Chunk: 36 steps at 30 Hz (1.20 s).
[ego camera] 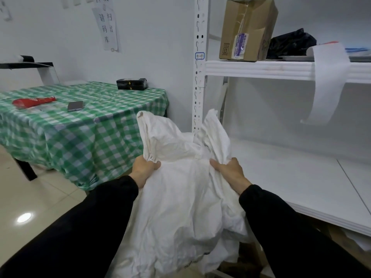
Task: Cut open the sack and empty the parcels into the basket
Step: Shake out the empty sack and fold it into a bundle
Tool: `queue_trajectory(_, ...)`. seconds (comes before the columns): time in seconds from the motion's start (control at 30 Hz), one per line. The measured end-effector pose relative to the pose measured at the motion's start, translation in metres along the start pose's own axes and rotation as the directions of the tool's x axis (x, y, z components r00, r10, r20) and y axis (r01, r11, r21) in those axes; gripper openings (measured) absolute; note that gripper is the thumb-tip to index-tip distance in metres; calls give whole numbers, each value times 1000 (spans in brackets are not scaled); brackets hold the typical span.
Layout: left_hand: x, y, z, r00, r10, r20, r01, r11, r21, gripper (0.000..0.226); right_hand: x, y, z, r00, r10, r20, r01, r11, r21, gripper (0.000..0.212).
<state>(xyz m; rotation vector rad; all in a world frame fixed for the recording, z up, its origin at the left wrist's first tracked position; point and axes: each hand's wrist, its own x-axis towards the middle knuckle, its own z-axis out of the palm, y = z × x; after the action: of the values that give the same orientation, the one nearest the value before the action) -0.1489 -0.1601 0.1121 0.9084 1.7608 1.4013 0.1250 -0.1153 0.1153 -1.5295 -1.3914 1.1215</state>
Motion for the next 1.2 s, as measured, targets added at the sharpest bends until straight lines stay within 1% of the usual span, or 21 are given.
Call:
queue_trajectory(0.1,6,-7,-2,995,-56,-78,68,985,158,38,-2,5,8,992,-110,-67,84,947,-309,55)
queue_trajectory(0.17,12,-13,0,997,-74,-38,81,972,219,31,-4,7,13,975,-201,-93,144,894,-424,42)
queue_trajectory(0.23,8,-12,2,993,-89,74,75,983,170,21,-3,5,10,964,-224,-141,150,902,-405,37)
queue_trajectory(0.27,9,-12,3,988,-98,118,81,987,142,26,-4,2,7,969,-196,-152,137,935,-328,39)
queue_trajectory(0.3,7,-9,4,985,-97,142,81,990,119,35,-5,-1,5,983,-133,-130,103,970,-221,48)
queue_trajectory(0.37,9,-7,7,984,-74,164,67,997,46,44,-11,-12,5,1000,-2,29,2,1000,-6,82)
queue_trajectory(0.4,10,-6,10,985,-57,163,56,998,10,48,-15,-17,9,994,18,107,-19,1000,7,100)
queue_trajectory(0.43,9,-4,14,984,-41,175,48,998,-40,51,-17,-20,15,989,9,148,-1,998,-55,115)
queue_trajectory(0.5,7,-2,25,972,-23,236,63,985,-164,51,-17,-18,27,993,-37,116,66,962,-264,130)
queue_trajectory(0.53,5,-2,30,961,-19,275,76,977,-200,53,-16,-14,32,996,-63,64,80,941,-328,129)
queue_trajectory(0.57,6,-3,33,954,-26,299,92,974,-209,65,-14,-11,36,996,-84,11,83,940,-332,126)
queue_trajectory(0.6,9,-6,35,949,-33,312,93,980,-178,79,-14,-8,37,995,-101,-26,89,951,-296,120)
queue_trajectory(0.63,8,-6,35,951,-24,308,70,988,-139,83,-14,-6,36,993,-109,-44,95,964,-247,114)
queue_trajectory(0.73,19,-17,29,982,16,188,-8,999,-42,62,-15,0,26,994,-98,-40,93,989,-113,95)
queue_trajectory(0.83,39,-32,12,998,0,59,-3,999,53,47,-11,8,7,998,-26,-54,26,1000,-3,84)
queue_trajectory(0.87,43,-35,6,998,-24,54,20,997,72,49,-10,11,2,998,-25,-65,23,999,-25,80)
queue_trajectory(0.97,50,-40,4,994,-53,94,46,996,75,69,-7,14,1,987,-100,-126,66,966,-248,64)
queue_trajectory(1.0,51,-40,5,992,-62,110,53,995,82,70,-8,13,3,980,-143,-142,92,943,-320,59)
queue_trajectory(1.07,51,-38,9,989,-75,124,64,994,88,61,-9,15,5,969,-188,-159,110,909,-402,56)
queue_trajectory(1.13,52,-38,10,994,-51,96,43,995,90,58,-7,18,4,977,-146,-158,79,927,-365,60)
queue_trajectory(1.2,50,-29,7,998,-39,44,36,997,71,60,-5,17,1,992,-77,-99,53,973,-226,66)
